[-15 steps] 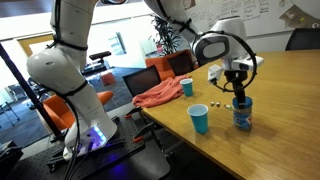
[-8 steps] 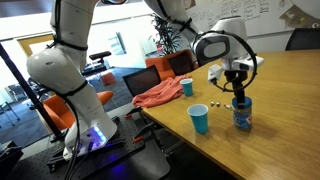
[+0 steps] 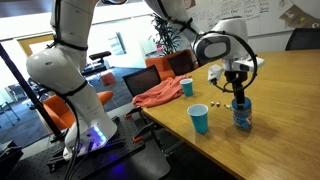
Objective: Put the lid on the jar
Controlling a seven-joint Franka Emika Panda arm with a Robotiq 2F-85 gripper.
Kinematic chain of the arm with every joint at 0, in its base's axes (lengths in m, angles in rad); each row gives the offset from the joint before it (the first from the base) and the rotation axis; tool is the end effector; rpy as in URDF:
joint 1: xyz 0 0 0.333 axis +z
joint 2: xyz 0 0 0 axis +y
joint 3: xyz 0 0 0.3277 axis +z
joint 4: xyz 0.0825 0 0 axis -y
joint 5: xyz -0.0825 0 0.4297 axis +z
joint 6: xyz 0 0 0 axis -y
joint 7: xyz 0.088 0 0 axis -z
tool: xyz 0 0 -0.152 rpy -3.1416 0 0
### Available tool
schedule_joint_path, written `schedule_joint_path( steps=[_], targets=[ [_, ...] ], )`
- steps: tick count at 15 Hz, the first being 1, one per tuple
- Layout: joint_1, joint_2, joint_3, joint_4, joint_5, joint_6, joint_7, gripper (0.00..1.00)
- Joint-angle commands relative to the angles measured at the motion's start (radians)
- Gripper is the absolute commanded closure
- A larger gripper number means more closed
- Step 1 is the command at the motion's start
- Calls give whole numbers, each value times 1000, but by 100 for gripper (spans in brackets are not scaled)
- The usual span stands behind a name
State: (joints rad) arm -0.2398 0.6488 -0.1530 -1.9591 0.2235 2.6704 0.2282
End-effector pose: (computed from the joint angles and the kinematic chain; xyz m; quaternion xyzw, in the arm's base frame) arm 0.6005 -0.2552 0.0749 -0.9237 0.3811 -0.0388 0.0056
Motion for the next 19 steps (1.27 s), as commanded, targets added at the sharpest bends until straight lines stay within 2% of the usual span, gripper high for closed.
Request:
schedule_joint_path(
  steps=[1, 6, 13, 19],
  targets=[
    [-32, -50, 34, -18, 40, -43, -38, 0],
    [-72, -190, 55, -93, 90, -98, -90, 0],
    [-80, -348, -3, -127, 89, -271, -89, 0],
    [-77, -401, -30, -149, 95, -303, -95, 0]
  ],
)
